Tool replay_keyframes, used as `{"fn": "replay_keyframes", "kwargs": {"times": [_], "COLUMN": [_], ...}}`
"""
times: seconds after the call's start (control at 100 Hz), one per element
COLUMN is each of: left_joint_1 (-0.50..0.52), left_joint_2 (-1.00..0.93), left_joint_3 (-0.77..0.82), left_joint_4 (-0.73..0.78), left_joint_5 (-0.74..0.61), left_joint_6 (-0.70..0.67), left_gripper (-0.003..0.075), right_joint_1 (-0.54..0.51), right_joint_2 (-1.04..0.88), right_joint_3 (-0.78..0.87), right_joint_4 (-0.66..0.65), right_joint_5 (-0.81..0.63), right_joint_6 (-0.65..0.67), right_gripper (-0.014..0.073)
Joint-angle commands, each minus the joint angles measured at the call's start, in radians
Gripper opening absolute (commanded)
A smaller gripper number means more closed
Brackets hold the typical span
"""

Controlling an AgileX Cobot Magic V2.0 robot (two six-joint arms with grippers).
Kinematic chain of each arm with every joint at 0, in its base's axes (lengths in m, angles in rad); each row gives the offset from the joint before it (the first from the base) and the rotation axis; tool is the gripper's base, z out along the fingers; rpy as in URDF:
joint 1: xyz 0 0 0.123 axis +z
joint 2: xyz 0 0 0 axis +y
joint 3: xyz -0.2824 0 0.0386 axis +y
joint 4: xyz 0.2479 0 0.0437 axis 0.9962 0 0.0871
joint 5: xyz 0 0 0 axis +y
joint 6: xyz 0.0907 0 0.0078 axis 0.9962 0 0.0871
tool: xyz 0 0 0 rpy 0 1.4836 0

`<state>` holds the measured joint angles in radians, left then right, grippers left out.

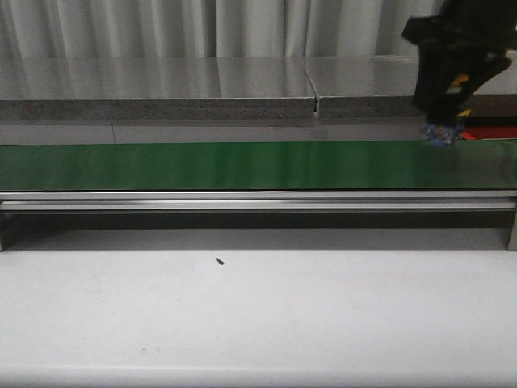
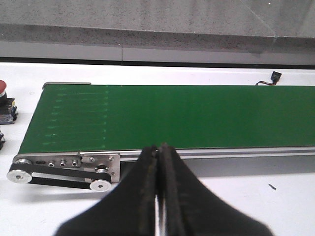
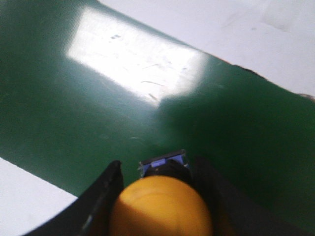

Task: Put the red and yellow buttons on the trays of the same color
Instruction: 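Grasp the yellow button at the belt end with the right gripper, then lower the yellow button into the yellow tray and open the right gripper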

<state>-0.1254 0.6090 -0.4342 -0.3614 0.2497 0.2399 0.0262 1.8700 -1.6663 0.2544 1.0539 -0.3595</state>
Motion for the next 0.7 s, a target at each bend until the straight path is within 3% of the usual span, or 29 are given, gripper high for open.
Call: {"fn": "replay_keyframes", "kwargs": {"times": [0.0, 0.34, 0.53, 0.69], "left_joint_1": [0.000, 0.000, 0.000, 0.000], "left_joint_2": [-0.003, -0.003, -0.003, -0.003], "left_joint_3": [-0.029, -0.029, -0.029, -0.029], "left_joint_4": [-0.014, -0.014, -0.014, -0.014], "left_joint_5": [-0.077, -0.077, -0.077, -0.077], "left_joint_6": [0.000, 0.000, 0.000, 0.000], "left_gripper": [-0.0019, -0.0019, -0.0019, -0.0019], "right_joint_1": [-0.057, -0.411, -0.547, -0.568], "right_joint_2": [-0.110, -0.162, -0.153, -0.127], "right_joint_3": [-0.052, 0.028, 0.206, 0.293], "right_joint_4": [-0.041, 0.003, 0.058, 0.101], "right_joint_5": [0.024, 0.075, -0.071, -0.199], "right_joint_6": [0.035, 0.082, 0.081, 0.070], "right_gripper": [0.0132, 0.0132, 0.0132, 0.0132]}}
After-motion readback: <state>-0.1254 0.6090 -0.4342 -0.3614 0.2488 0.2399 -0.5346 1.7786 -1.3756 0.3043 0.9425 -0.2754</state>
